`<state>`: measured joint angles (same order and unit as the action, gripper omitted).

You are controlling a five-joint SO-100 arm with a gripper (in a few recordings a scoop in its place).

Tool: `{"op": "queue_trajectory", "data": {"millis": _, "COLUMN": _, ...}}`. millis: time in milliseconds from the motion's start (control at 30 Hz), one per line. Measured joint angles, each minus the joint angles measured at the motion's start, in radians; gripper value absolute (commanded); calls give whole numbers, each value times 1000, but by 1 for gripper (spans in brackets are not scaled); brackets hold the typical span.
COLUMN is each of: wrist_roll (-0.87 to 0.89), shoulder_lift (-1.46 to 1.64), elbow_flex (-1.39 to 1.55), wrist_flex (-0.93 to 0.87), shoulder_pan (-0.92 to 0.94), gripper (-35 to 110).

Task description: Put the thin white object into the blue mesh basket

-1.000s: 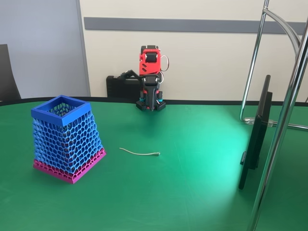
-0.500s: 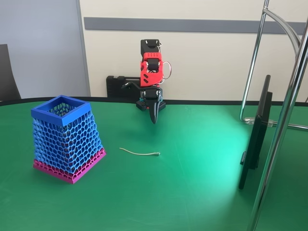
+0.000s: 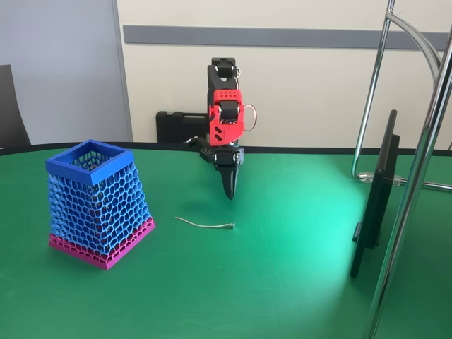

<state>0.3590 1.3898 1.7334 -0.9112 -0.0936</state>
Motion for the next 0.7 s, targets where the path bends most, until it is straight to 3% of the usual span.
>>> {"op": "queue_trajectory", "data": {"millis": 400, "wrist_roll": -48, "shoulder_lift": -293, "elbow_flex": -425, "wrist_flex": -204, "shoulder_pan": 15, "gripper": 0}}
{"op": "queue_trajectory", "data": {"millis": 700, "wrist_roll": -55, "shoulder_lift": -454, "elbow_flex": -634, "wrist_flex": -259, "shoulder_pan": 21, "gripper": 7}}
